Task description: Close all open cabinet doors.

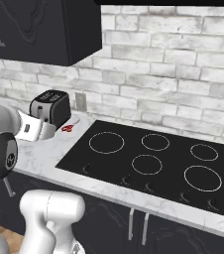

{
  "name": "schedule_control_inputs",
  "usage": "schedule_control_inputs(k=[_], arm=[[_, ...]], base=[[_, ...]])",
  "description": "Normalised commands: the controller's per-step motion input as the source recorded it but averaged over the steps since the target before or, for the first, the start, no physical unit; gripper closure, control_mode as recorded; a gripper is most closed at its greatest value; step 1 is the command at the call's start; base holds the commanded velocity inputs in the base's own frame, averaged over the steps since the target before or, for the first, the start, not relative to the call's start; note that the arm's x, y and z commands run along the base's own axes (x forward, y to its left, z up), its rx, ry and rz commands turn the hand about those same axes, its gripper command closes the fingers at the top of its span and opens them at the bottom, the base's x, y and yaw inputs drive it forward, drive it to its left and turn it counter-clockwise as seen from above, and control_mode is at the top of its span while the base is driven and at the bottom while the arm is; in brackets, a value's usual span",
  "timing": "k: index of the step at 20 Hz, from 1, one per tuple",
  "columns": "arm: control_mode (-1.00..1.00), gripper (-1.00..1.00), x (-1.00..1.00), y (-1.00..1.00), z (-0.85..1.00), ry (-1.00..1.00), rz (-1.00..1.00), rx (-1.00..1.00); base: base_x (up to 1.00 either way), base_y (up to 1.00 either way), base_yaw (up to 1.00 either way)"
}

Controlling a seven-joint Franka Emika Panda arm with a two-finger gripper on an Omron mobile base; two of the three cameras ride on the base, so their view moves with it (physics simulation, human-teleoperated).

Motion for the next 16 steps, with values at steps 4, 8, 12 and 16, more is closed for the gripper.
schedule_control_inputs(k=[4, 8, 12, 16], arm=[[-1.00, -1.00, -0.15, -0.06, -0.25, 0.01, 0.00, 0.00], [-1.00, -1.00, -0.08, 0.00, 0.00, -0.04, 0.00, 0.00], [-1.00, -1.00, -0.63, 0.00, 0.00, -0.11, -0.03, 0.00], [1.00, -1.00, -0.63, 0.00, -0.02, -0.04, -0.10, 0.00]], base=[[0.00, 0.00, 0.00], [0.00, 0.00, 0.00], [0.00, 0.00, 0.00], [-0.21, 0.00, -0.05]])
